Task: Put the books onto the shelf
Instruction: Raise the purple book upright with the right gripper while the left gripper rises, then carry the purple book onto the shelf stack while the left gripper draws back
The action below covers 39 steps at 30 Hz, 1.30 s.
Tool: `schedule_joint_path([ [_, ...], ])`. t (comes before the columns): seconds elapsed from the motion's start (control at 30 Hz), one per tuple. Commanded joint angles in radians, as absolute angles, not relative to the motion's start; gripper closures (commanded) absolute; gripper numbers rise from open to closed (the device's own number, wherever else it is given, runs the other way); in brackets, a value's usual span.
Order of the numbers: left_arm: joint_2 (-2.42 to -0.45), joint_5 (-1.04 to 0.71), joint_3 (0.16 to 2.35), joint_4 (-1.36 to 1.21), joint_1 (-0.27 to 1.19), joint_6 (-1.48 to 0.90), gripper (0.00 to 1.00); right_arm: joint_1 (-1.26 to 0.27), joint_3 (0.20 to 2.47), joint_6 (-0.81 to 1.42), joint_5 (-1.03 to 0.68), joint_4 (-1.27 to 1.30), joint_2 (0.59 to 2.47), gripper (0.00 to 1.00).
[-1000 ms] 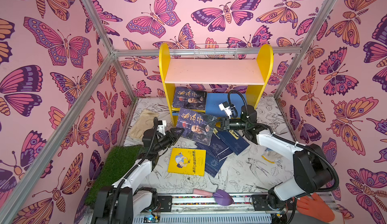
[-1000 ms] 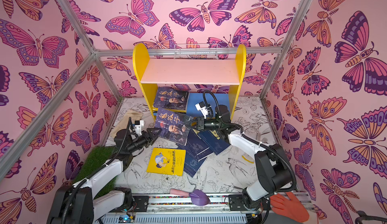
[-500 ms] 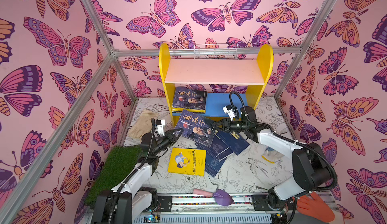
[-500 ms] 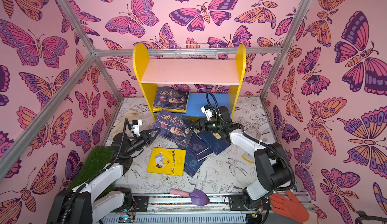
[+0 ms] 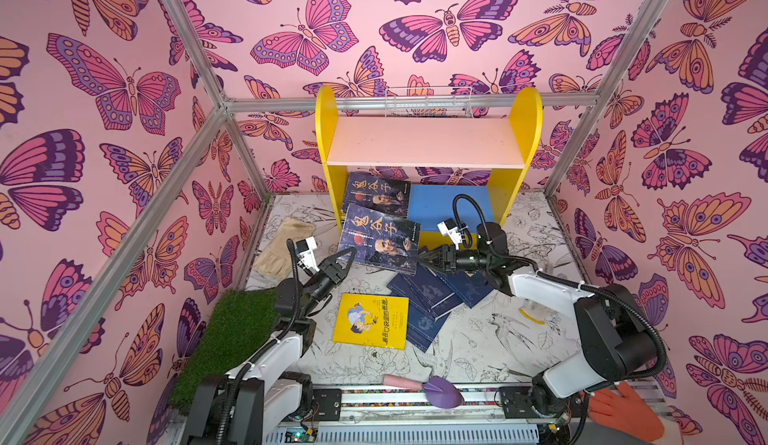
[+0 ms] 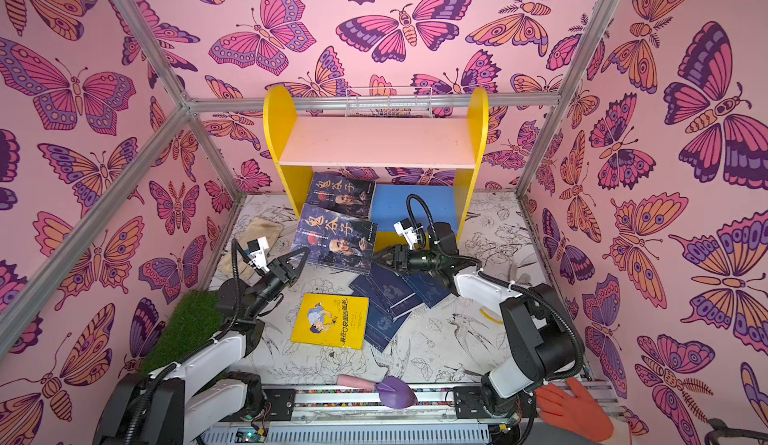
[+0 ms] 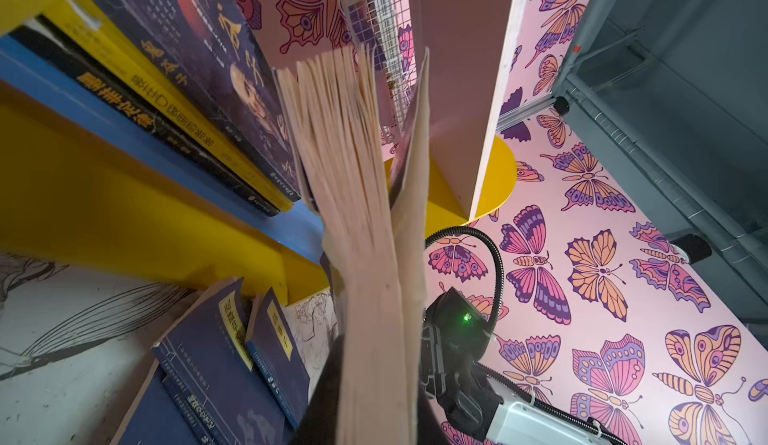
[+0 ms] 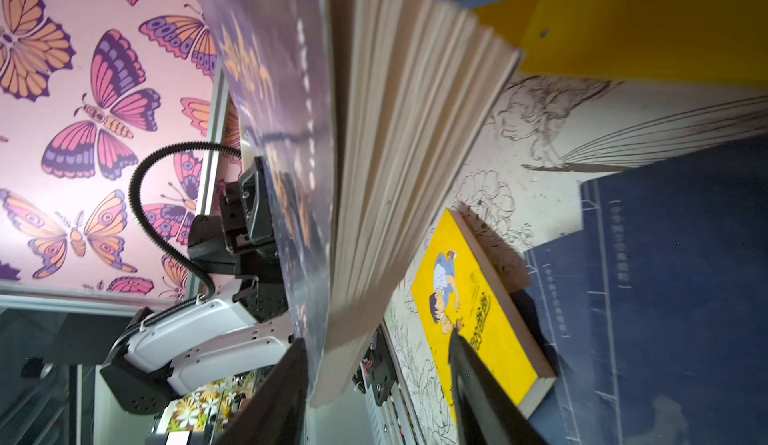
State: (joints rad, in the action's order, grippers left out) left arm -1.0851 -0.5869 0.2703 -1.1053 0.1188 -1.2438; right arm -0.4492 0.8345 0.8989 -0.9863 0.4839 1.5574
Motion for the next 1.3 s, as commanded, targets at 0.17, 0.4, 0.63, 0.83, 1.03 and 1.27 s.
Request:
schedule_joint_path([
  [0.17, -1.075, -0.521, 0.311, -1.263, 0.141, -1.238, 1.0, -0.492, 0.891, 1.006, -1.025, 0.672, 1.564, 0.47],
  [0.4, -1.072, -0.496, 0.317, -1.298, 0.163, -1.216, 1.0, -0.508, 0.907, 1.078, -1.022, 0.778, 1.627, 0.49],
  [0.63, -1.092, -0.479, 0.319, -1.345, 0.171, -1.211, 1.0, -0.508, 0.91, 1.134, -1.015, 0.86, 1.647, 0.62],
  [0.83, -1.125, -0.439, 0.284, -1.322, 0.175, -1.185, 1.0, -0.509, 0.916, 1.177, -0.983, 0.911, 1.618, 0.92],
  [1.03, -1.127, -0.399, 0.27, -1.146, 0.181, -1.144, 0.76, -0.501, 0.961, 1.1, -0.931, 0.768, 1.584, 1.0],
  [1.27, -0.92, -0.234, 0.301, -0.493, 0.172, -1.088, 0.21, -0.425, 1.084, 1.059, -0.916, 0.685, 1.609, 1.0],
])
